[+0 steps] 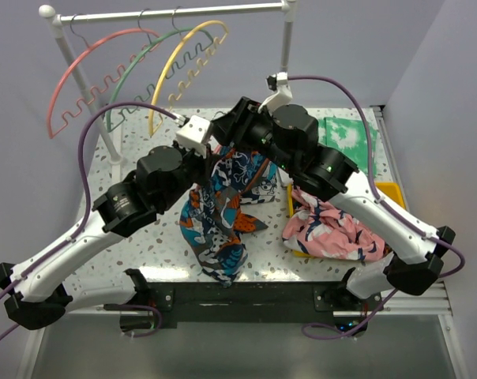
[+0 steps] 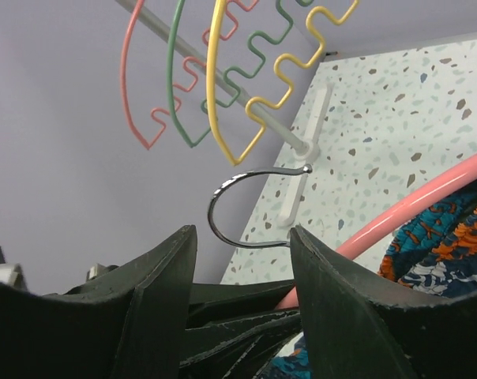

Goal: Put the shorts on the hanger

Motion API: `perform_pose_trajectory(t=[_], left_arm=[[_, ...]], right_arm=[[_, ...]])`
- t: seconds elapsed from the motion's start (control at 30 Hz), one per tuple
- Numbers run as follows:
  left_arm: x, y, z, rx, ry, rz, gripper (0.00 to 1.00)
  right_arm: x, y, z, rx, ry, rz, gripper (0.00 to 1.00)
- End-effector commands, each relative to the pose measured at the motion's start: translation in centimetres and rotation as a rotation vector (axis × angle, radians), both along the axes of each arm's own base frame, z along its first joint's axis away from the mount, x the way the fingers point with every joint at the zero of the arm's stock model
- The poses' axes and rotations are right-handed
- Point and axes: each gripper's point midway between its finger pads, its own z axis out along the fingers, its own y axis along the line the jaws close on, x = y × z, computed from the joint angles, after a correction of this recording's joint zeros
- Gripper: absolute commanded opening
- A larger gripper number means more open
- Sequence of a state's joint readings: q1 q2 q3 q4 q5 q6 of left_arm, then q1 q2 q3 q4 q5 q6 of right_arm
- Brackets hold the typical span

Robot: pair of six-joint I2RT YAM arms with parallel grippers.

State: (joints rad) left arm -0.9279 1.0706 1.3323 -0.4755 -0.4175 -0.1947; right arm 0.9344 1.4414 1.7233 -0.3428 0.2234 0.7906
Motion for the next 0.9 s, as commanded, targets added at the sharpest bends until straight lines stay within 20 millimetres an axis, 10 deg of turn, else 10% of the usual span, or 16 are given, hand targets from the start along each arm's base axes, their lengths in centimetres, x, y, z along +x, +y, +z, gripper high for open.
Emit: perform_pose_trajectory(t=[0.0,0.33,0.63,0.73,0.87], left_arm=[[0.2,-0.7,2.9,-0.076,-0.075,-0.026,0.0],[0.0,-1.5,2.4,-0.069,-0.071,-0.062,0.0],[-0.4,-0.8,2.3,-0.053,-0.061,-0.059,0.01],[-1.2,-0.4,2.6,-0.057,-0.037,-0.073,0.35],[-2.9,0.9,3.2,-0.079,-0.011,-0.092,0.55]], right_arm=[[0.3,-0.9,3.5,0.087,-0.057,-0.035,0.55],[2.8,1.3,2.2,0.101,0.0,-0.028,0.47],[2.5,1.2,3.1,0.101,-0.04,0.018,0.0],[1.9,1.0,3.7,0.107,-0.071,0.039,0.0],[1.8,0.3,4.0,0.106,-0.098,0.026,0.0]])
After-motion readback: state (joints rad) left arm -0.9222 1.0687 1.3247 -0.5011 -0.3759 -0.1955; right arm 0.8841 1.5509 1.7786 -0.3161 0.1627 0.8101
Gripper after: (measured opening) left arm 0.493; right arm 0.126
